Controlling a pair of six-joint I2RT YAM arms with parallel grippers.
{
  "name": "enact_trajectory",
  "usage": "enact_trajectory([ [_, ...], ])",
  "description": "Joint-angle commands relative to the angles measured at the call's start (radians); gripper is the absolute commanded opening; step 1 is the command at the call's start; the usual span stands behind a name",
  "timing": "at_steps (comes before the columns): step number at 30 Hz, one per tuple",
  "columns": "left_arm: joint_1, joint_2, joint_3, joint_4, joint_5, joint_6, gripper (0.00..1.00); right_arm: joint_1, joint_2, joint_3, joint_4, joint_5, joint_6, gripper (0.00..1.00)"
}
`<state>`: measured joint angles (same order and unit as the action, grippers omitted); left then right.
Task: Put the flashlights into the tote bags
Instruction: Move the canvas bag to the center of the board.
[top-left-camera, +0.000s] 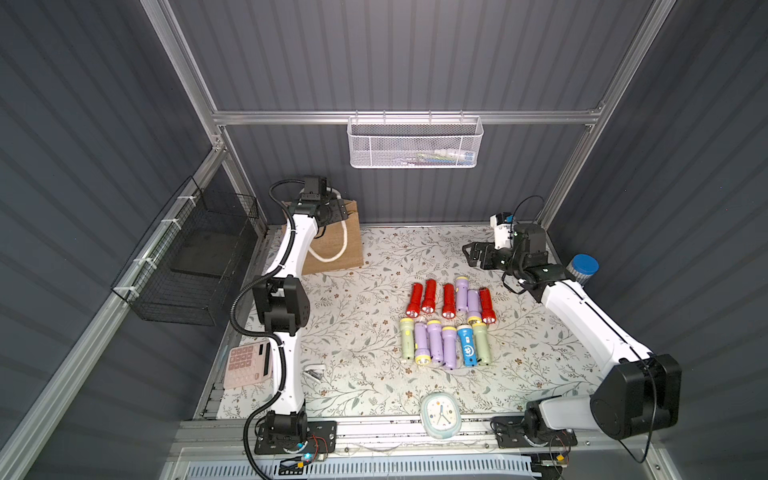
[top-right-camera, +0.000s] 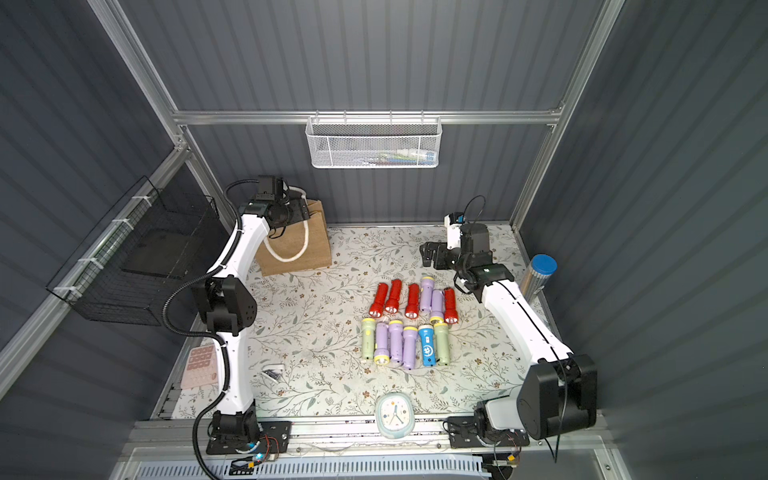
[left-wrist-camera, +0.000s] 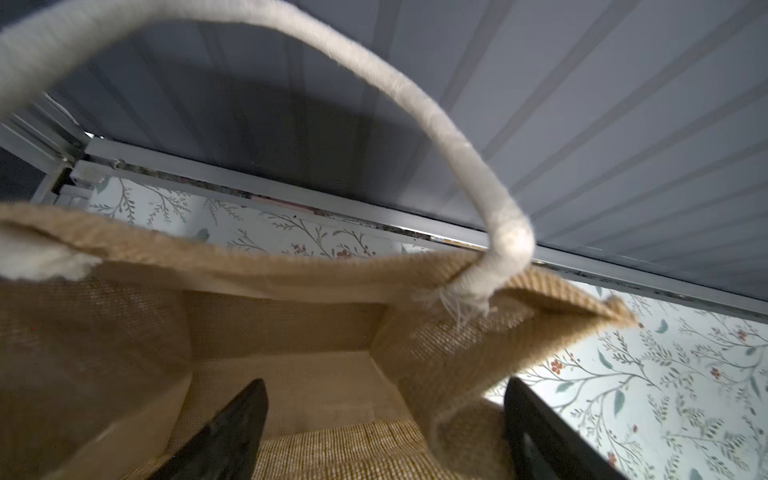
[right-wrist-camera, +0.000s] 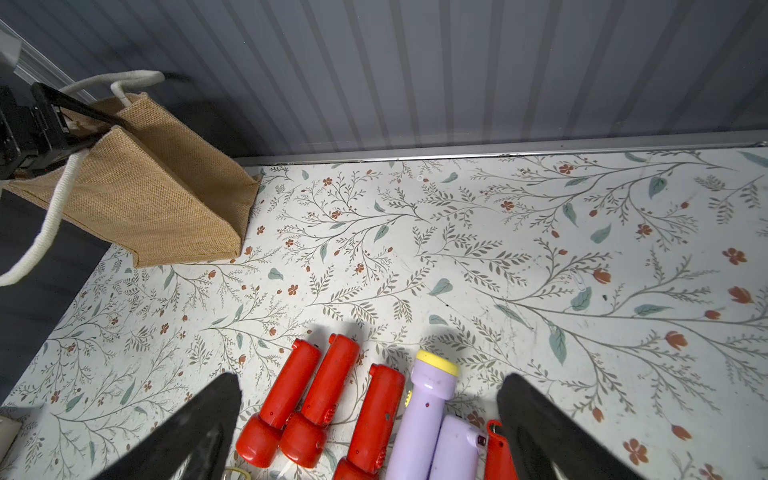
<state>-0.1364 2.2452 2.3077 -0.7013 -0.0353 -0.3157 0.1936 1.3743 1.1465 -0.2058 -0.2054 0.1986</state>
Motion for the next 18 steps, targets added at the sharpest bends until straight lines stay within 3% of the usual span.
enact_trajectory([
  [1, -0.009, -0.069, -0.023, -0.006, 0.082, -0.015, 0.87, 0.006, -0.027, -0.009, 0.006, -0.015, -0.007, 0.98],
  [12, -0.051, -0.114, -0.056, -0.023, 0.155, 0.026, 0.88, 0.013, -0.031, -0.022, 0.025, -0.037, -0.007, 0.98],
  [18, -0.077, -0.070, -0.017, -0.106, 0.173, 0.100, 0.88, 0.016, -0.031, -0.030, 0.024, -0.038, -0.010, 0.98],
])
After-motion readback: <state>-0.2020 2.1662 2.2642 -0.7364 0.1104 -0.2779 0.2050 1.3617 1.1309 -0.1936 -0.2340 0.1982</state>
